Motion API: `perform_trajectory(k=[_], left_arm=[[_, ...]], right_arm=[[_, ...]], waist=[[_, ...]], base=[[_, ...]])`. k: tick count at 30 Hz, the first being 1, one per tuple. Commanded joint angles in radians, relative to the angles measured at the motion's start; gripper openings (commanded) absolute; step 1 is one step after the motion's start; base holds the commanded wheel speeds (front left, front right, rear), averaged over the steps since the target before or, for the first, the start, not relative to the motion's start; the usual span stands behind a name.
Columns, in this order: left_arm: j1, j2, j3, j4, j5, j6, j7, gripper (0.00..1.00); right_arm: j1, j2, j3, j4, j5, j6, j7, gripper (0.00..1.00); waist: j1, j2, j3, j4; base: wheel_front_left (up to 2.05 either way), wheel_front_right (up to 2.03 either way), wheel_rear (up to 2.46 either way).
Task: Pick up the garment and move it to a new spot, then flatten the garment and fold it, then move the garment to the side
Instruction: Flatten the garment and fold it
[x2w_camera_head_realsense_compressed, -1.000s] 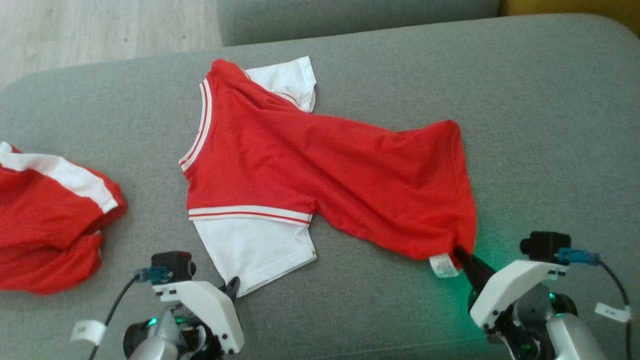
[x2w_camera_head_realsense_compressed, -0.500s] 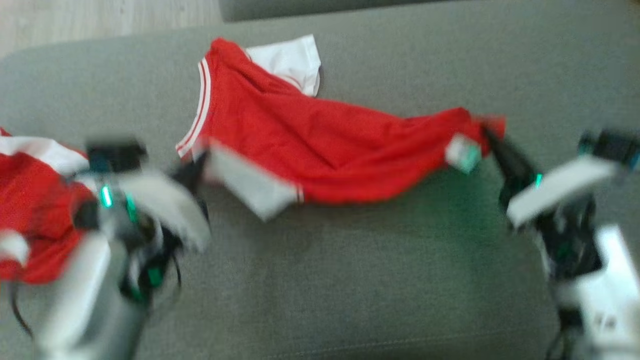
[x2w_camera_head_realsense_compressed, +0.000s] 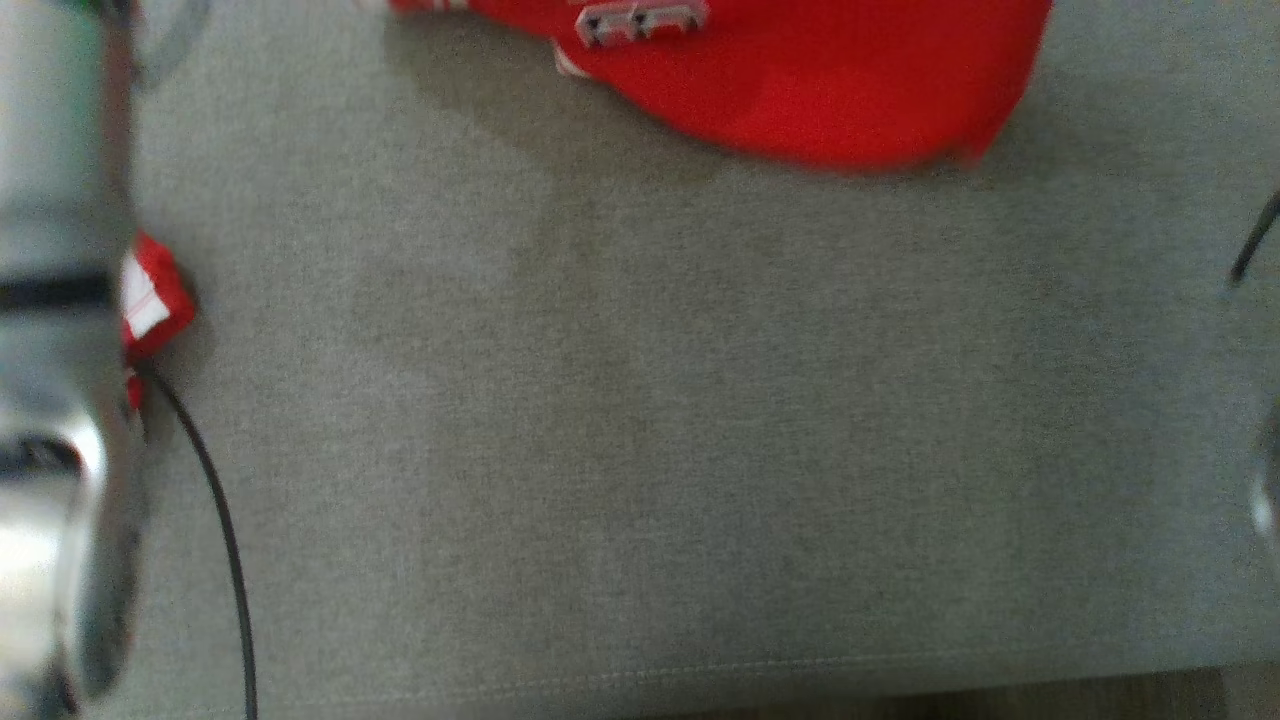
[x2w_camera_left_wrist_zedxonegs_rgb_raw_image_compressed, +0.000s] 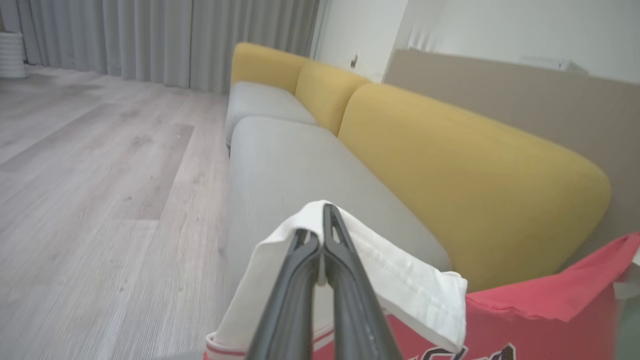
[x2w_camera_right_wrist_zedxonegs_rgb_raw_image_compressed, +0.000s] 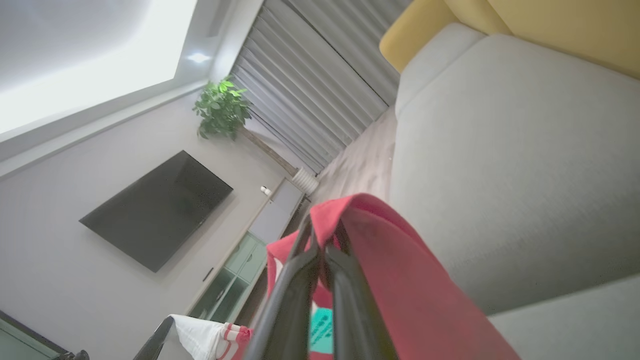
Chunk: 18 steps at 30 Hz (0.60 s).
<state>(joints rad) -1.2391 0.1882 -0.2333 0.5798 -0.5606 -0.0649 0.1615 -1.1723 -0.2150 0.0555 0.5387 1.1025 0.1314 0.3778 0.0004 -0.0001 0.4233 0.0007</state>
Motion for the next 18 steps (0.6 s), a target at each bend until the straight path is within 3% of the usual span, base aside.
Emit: perform_trajectory(k=[1,11,18], left_arm=[[-0.14,0.037,0.052,0.027,-0.012,-0.009,-0.026,0.0],[-0.557,0.009,0.118,0.268,-0.074,-0.028,-0.112,0.0],[-0.719,-0.007,0.082,0.401,-0.062,-0.049,-0.145,0.0]], right_arm=[[-0.119,-0.014,0.025,0.0,0.011,-0.001,-0.002,0.0],[-0.531,-0.064,0.066,0.173,-0.003,-0.001,-0.074,0.0],[-0.65,-0.099,0.15,0.244,-0.019,-0.001,-0.109,0.0]], waist=[[-0.0004,0.0001,0.033,0.018],[-0.0004,0.0001,0.099,0.048],[-0.0004,0.0001,0.123,0.067]], base=[[0.0,0.0,0.0],[0.0,0.0,0.0],[0.0,0.0,0.0]])
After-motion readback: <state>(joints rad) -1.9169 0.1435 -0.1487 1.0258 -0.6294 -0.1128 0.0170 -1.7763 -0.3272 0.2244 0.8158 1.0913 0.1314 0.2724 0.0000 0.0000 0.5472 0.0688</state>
